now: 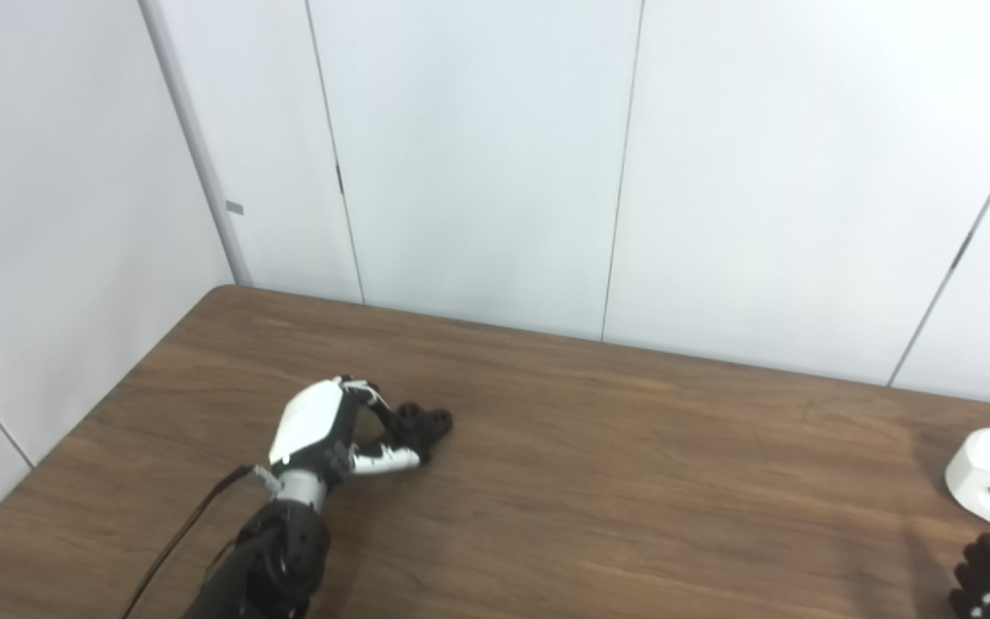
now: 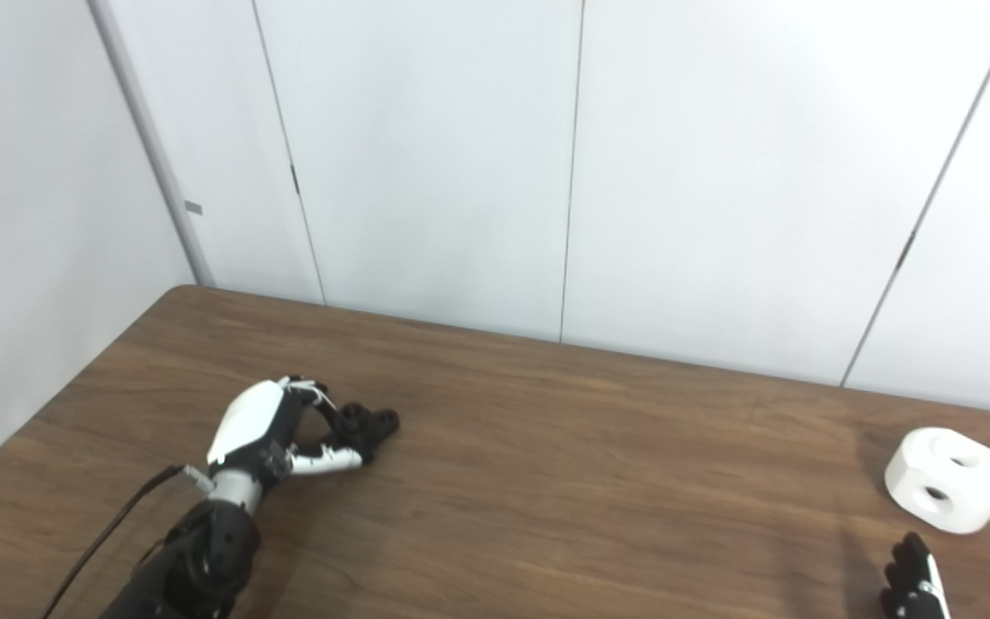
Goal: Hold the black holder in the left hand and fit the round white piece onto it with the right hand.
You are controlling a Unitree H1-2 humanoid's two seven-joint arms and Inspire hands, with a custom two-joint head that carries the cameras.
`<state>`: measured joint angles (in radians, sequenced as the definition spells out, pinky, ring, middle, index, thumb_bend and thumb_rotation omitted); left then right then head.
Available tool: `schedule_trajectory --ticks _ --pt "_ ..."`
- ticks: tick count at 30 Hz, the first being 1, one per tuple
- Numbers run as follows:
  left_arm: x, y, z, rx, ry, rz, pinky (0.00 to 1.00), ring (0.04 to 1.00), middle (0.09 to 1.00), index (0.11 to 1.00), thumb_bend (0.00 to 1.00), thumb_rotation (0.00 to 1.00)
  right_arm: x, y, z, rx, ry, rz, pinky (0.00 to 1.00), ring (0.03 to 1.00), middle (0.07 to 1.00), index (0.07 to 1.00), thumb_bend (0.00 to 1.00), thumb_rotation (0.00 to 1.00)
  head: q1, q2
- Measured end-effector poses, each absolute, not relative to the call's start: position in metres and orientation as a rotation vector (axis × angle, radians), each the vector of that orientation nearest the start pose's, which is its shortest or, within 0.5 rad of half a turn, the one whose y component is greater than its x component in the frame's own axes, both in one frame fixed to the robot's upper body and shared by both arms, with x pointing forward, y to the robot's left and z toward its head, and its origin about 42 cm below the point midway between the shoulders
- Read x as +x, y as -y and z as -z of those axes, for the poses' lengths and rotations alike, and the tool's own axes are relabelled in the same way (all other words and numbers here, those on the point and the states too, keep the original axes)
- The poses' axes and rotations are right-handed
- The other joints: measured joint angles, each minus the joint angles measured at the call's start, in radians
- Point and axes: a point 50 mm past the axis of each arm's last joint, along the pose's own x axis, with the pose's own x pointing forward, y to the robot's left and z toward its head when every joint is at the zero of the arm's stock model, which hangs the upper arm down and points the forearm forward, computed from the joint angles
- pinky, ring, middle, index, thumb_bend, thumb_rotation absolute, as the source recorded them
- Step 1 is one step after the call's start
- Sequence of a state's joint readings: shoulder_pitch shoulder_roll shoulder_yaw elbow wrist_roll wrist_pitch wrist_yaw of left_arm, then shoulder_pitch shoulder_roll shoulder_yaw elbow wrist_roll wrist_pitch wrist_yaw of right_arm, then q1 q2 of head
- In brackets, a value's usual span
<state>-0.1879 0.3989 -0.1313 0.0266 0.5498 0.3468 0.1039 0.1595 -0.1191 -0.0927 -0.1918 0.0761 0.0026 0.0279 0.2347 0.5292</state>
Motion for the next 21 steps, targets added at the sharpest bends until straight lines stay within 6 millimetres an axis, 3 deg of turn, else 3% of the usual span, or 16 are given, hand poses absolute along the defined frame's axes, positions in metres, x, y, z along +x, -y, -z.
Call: schedule_trajectory --ticks 12,21 --pt "0.310 -0.270 -0.142 0.963 -0.031 -0.072 1.00 0.948 0.845 0.486 0.52 0.05 0.229 0.273 -0.114 -0.088 0.043 0.096 1.00 1.000 0.990 1.000 0.56 1.00 -0.061 0.029" --pt "0.283 -0.236 -0.138 0.977 0.041 0.042 1.00 0.937 0.836 0.485 0.52 0.05 0.229 0.267 -0.117 -0.106 0.054 0.101 1.00 1.000 0.982 1.000 0.59 1.00 -0.146 0.067"
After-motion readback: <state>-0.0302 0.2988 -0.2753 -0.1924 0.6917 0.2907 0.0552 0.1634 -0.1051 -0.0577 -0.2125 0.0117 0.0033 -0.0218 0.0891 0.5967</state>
